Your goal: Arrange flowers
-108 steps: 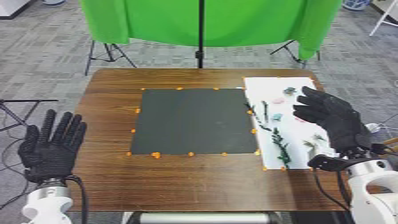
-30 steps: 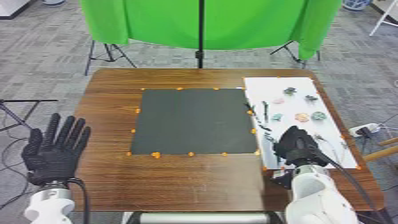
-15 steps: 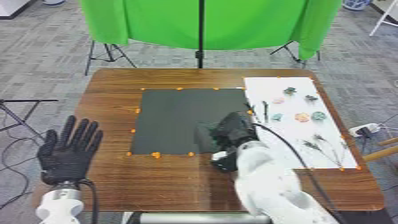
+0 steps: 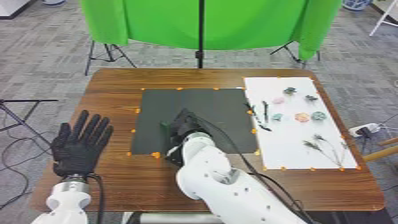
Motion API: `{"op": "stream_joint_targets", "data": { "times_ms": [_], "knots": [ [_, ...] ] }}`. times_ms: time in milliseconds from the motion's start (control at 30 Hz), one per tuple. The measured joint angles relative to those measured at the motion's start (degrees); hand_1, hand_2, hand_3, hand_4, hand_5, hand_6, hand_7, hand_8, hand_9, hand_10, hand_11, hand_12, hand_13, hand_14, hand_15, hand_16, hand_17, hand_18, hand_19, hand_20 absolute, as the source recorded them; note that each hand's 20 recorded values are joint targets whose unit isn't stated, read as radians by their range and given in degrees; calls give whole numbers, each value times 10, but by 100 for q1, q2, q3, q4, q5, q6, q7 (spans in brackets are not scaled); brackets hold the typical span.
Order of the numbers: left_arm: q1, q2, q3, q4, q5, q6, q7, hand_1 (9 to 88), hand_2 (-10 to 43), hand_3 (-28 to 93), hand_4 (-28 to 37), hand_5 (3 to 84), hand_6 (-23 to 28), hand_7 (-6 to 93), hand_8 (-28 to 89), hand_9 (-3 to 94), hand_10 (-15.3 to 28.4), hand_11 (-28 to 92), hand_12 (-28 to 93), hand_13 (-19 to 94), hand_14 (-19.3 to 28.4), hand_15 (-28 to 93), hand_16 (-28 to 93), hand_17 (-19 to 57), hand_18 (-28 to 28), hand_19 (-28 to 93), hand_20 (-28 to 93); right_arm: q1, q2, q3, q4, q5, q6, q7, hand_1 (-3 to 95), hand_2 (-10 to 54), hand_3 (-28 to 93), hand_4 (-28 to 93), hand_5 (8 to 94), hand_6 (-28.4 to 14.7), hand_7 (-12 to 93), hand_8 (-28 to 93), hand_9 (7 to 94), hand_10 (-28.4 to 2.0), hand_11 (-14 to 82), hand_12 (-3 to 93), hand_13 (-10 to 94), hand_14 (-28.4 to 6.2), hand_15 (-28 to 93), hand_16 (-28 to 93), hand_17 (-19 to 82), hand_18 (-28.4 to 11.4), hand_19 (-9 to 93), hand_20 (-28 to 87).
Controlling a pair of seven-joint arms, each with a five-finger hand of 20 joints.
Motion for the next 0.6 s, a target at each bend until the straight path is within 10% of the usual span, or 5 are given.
{"op": "stream_joint_targets", "data": {
  "times_ms": [600],
  "knots": [
    [-224, 147, 62, 90, -161, -28, 26, 247, 125, 784, -283, 385, 74, 88, -100, 394, 152, 167, 84, 310, 159, 277, -54, -48, 133, 320, 118, -72, -389, -25, 302, -214, 101, 40, 372, -95, 837, -198, 644, -96, 216, -123, 754, -196, 382, 212, 732, -150, 608, 190, 439, -266, 932, 429]
  ]
}}
